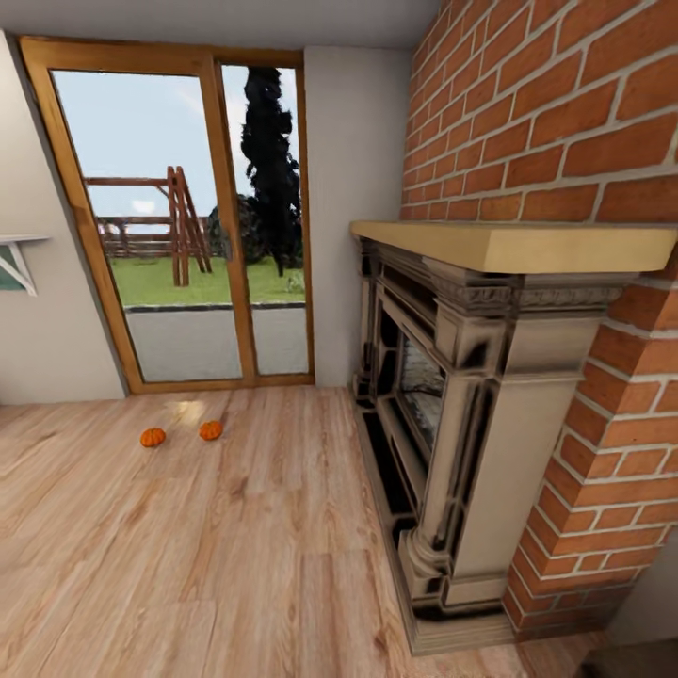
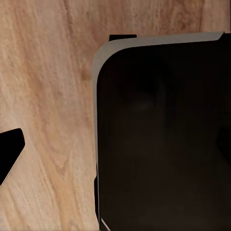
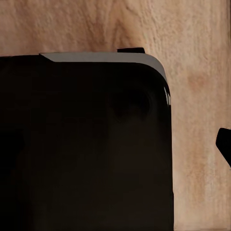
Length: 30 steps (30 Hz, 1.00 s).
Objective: Place each of the two pumpkins and all three candles from the living room inside a cabinet in the living room (use any cabinet), then make sure every cabinet is closed, and position the cauldron so it is next to a table in the living room.
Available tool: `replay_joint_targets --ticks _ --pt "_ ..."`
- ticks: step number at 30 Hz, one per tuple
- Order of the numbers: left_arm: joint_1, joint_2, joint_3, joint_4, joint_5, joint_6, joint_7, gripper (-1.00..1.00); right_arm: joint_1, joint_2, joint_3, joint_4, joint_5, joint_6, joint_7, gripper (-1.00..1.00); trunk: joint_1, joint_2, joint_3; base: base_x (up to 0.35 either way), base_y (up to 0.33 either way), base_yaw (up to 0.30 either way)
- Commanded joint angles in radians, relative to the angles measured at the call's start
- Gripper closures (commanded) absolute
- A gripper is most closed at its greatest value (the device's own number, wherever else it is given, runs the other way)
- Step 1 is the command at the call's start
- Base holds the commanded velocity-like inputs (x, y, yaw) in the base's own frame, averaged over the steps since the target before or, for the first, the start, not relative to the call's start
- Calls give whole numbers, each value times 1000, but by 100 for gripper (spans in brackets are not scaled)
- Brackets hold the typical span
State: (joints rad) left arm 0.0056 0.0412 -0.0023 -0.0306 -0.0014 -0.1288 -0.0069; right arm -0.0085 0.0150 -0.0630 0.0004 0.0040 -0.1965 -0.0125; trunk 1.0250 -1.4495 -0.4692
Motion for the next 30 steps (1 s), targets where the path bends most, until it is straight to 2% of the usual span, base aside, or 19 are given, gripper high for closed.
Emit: replay_joint_targets --ticks 1,30 --pt "1 0 0 -2 0 -2 -1 -100 -1 0 -6 1 1 -3 -1 -100 0 0 -1 0 0 -261" --pt "1 0 0 -2 0 -2 -1 -100 -1 0 -6 1 1 -4 -1 -100 0 0 -1 0 0 -261"
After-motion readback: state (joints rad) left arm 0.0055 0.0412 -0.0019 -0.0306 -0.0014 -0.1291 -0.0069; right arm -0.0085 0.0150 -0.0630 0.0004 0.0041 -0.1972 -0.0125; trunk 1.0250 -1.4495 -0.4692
